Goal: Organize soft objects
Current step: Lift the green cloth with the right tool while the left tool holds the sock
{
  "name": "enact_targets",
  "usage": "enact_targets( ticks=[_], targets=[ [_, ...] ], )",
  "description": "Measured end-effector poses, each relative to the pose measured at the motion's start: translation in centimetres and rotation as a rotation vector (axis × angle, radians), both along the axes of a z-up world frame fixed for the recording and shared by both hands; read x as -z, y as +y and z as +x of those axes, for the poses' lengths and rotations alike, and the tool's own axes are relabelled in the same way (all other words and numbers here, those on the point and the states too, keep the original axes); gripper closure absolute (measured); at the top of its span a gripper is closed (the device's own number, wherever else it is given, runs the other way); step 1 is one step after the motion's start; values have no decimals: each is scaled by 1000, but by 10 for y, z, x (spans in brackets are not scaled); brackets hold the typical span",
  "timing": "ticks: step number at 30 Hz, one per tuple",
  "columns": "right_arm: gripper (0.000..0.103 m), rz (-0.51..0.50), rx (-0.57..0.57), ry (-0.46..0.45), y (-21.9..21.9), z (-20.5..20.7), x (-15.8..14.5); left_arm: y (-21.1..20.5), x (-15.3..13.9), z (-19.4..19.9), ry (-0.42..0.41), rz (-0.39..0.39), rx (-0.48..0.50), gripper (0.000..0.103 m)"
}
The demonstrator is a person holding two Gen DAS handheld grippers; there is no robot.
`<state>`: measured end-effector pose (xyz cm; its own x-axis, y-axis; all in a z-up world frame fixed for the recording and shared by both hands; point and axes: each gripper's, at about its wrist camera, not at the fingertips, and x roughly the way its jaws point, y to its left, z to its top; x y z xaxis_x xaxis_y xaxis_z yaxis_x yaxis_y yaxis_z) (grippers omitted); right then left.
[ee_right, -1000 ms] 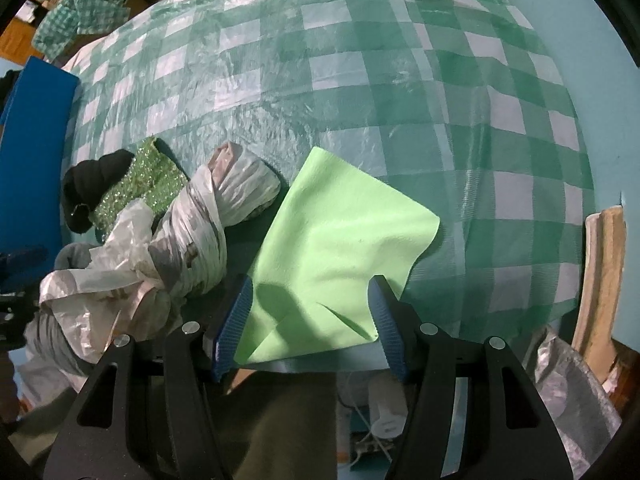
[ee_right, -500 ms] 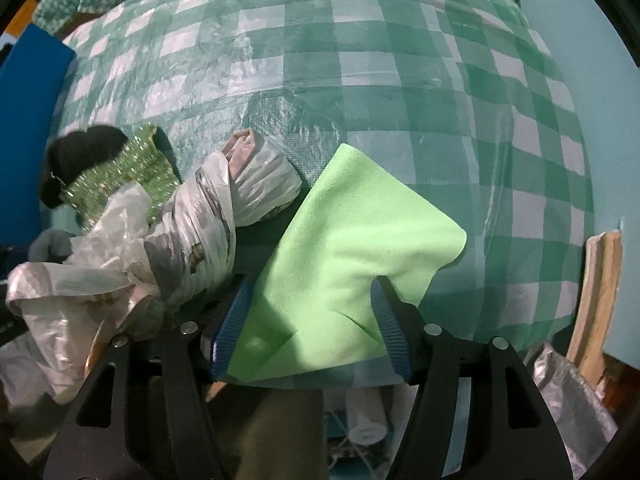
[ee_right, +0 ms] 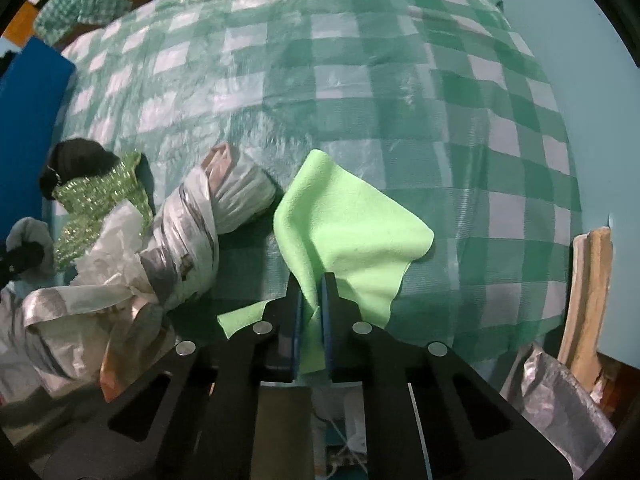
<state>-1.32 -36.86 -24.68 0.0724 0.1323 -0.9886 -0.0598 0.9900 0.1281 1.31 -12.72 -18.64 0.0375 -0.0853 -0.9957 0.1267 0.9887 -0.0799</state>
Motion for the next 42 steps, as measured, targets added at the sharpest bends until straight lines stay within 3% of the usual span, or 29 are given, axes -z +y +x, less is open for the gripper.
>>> enact_targets(
  ticks=[19, 31, 42],
  targets=[
    [95, 68, -3, -103, -41, 18, -78, 12, -62, 1, -68, -67, -14, 73],
    [95, 133, -69, -129, 6, 31, -84, 13, -62, 0, -56, -52, -12, 72],
    [95, 228, -241, -137, 83, 36, -94, 16, -46, -2, -38, -24, -10, 73]
  ],
)
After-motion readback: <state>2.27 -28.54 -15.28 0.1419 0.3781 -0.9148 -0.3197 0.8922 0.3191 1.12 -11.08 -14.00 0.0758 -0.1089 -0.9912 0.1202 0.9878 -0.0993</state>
